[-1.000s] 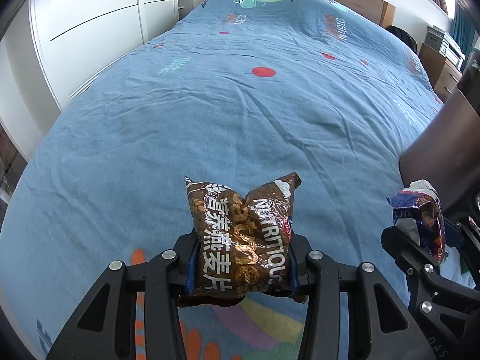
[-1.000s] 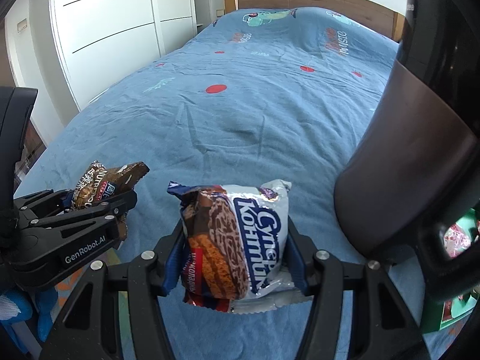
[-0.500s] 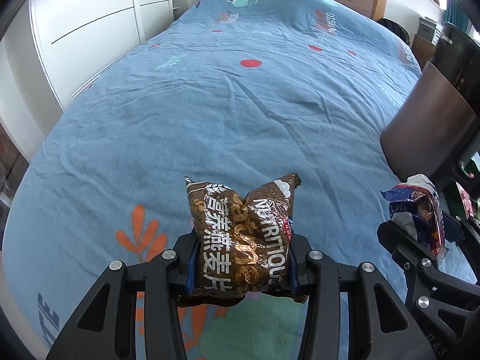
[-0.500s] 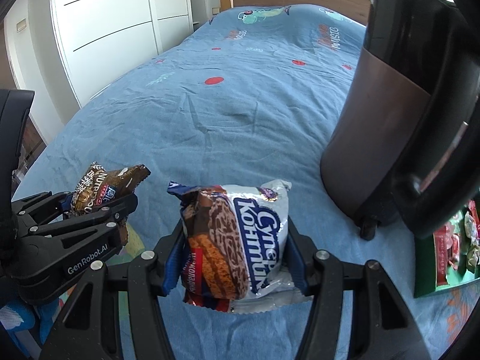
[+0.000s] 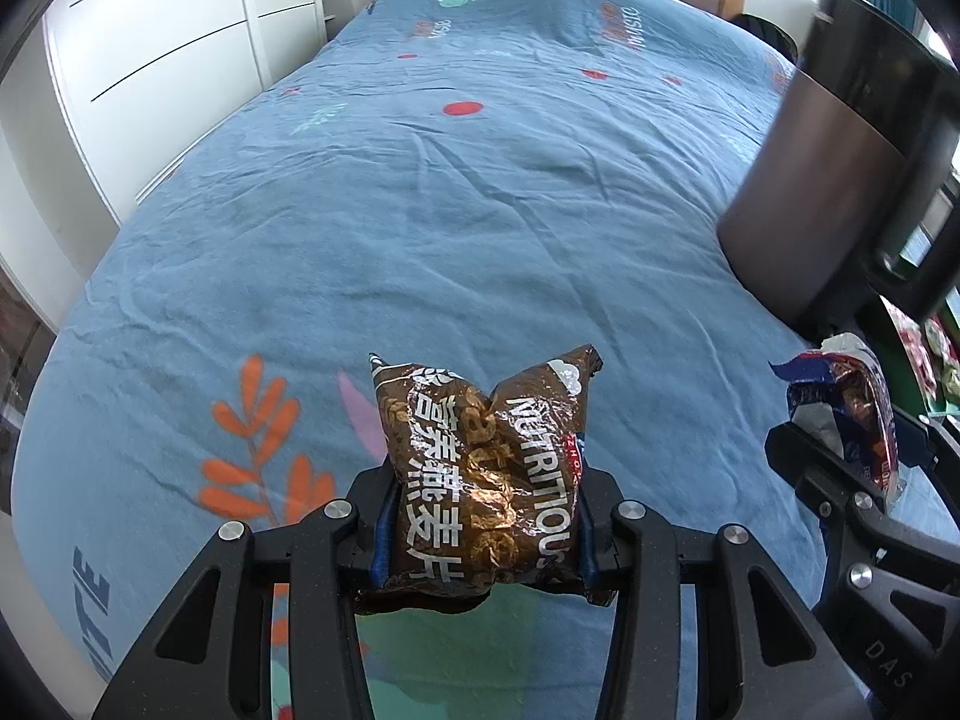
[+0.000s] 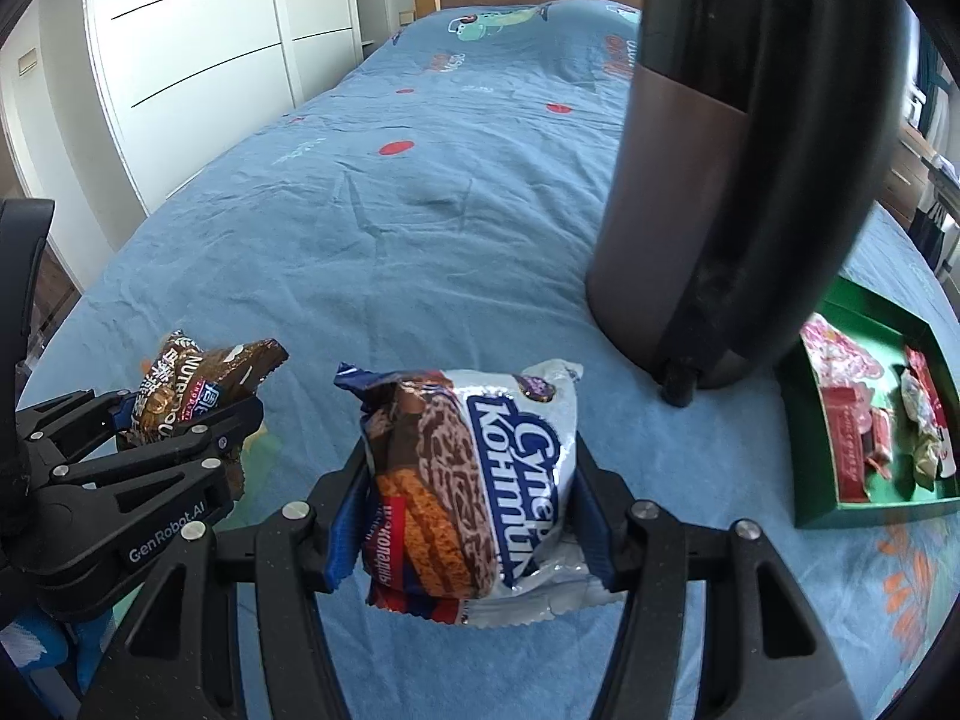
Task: Organize snacks
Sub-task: 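Lift and carry the brown packet and cookie packet over the green tray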
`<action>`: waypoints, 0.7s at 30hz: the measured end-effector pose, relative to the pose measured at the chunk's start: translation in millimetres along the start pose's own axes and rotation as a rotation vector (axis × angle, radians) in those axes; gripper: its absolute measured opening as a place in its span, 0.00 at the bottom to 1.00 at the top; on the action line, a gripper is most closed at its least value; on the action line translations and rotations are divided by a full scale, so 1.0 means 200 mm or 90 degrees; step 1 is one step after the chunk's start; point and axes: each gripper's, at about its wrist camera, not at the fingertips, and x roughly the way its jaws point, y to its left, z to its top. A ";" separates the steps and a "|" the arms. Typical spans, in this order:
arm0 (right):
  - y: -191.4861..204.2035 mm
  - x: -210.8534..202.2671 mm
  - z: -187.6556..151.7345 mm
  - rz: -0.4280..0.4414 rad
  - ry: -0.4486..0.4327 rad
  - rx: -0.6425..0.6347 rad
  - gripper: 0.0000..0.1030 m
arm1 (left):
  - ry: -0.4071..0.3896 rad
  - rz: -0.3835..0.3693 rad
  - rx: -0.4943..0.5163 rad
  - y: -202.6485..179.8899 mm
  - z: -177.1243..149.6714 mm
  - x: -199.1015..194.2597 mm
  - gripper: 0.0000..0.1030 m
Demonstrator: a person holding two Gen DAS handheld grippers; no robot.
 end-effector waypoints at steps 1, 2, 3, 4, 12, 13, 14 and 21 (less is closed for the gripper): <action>-0.01 -0.01 -0.01 -0.003 0.000 0.003 1.00 | 0.001 -0.001 0.002 -0.01 -0.01 -0.01 0.38; -0.02 -0.02 -0.02 -0.005 0.000 0.004 1.00 | 0.002 -0.002 0.004 -0.03 -0.01 -0.01 0.38; -0.04 -0.03 -0.03 -0.007 0.000 0.005 1.00 | 0.002 -0.003 0.008 -0.04 -0.02 -0.02 0.38; -0.05 -0.04 -0.04 -0.009 0.000 0.008 1.00 | 0.002 -0.003 0.011 -0.06 -0.03 -0.03 0.38; -0.13 -0.11 -0.11 -0.021 -0.001 0.028 1.00 | -0.002 -0.007 0.042 -0.18 -0.07 -0.11 0.38; -0.15 -0.12 -0.12 -0.023 -0.001 0.032 1.00 | -0.002 -0.008 0.044 -0.19 -0.07 -0.12 0.38; -0.16 -0.12 -0.12 -0.024 -0.002 0.036 1.00 | -0.002 -0.008 0.047 -0.21 -0.08 -0.12 0.38; -0.28 -0.17 -0.17 -0.037 -0.006 0.060 1.00 | 0.001 -0.012 0.073 -0.32 -0.10 -0.16 0.38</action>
